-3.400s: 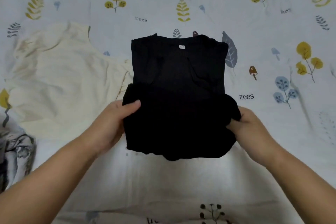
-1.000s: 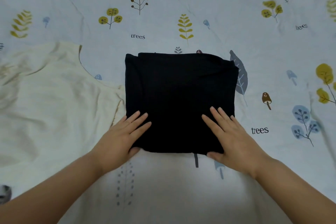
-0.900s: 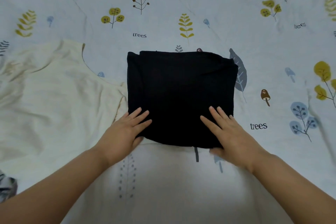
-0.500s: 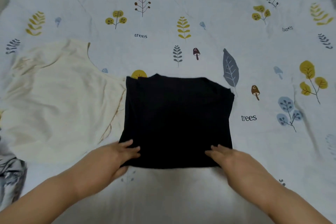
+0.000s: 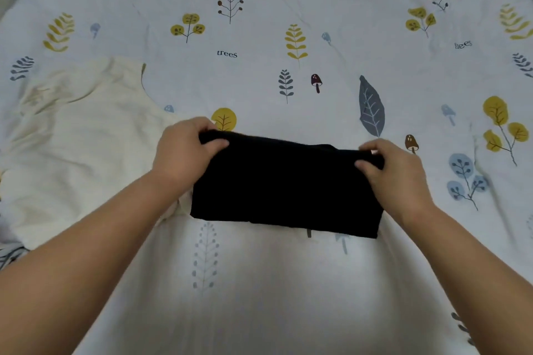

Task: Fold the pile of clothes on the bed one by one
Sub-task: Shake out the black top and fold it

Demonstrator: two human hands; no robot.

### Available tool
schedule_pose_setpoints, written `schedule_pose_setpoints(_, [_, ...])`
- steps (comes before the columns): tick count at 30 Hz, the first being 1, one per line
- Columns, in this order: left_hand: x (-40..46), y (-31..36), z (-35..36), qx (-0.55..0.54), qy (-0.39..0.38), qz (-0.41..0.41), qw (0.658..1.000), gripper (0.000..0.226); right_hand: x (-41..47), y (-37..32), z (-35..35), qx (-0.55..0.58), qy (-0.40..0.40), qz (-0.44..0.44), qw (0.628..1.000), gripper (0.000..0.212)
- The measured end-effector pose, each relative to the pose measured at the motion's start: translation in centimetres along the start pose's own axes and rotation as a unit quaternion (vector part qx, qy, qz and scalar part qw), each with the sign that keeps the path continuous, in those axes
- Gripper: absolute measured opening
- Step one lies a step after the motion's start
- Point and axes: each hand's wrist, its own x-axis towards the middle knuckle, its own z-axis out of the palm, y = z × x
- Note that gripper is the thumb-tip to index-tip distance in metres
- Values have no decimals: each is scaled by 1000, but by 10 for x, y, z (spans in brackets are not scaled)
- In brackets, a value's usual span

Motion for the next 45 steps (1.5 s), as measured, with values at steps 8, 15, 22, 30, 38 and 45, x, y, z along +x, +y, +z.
schedule_pose_setpoints(8, [-23, -11, 70, 256, -34, 148, 955, 58, -14, -5, 70, -226, -22, -81, 971, 64])
schedule_pose_setpoints(15, [-22, -43, 65, 305, -119, 103, 939, 62, -12, 24, 66, -220, -77, -91, 968, 60])
schedule_pose_setpoints(22, [-50, -24, 47, 141, -24, -140, 980, 61, -33, 16, 47, -3, -3, 122, 993, 66])
schedule_pose_setpoints(30, [-40, -20, 46, 119, -108, -143, 977, 73, -33, 1, 52, 94, -47, 172, 979, 63])
schedule_pose_setpoints(38, [-59, -5, 22, -21, -98, -76, 992, 54, -67, -20, 26, 126, -10, 91, 988, 33])
schedule_pose_setpoints(45, [-107, 22, -41, -106, -68, -77, 989, 46, -114, -62, -29, 117, -42, 32, 992, 37])
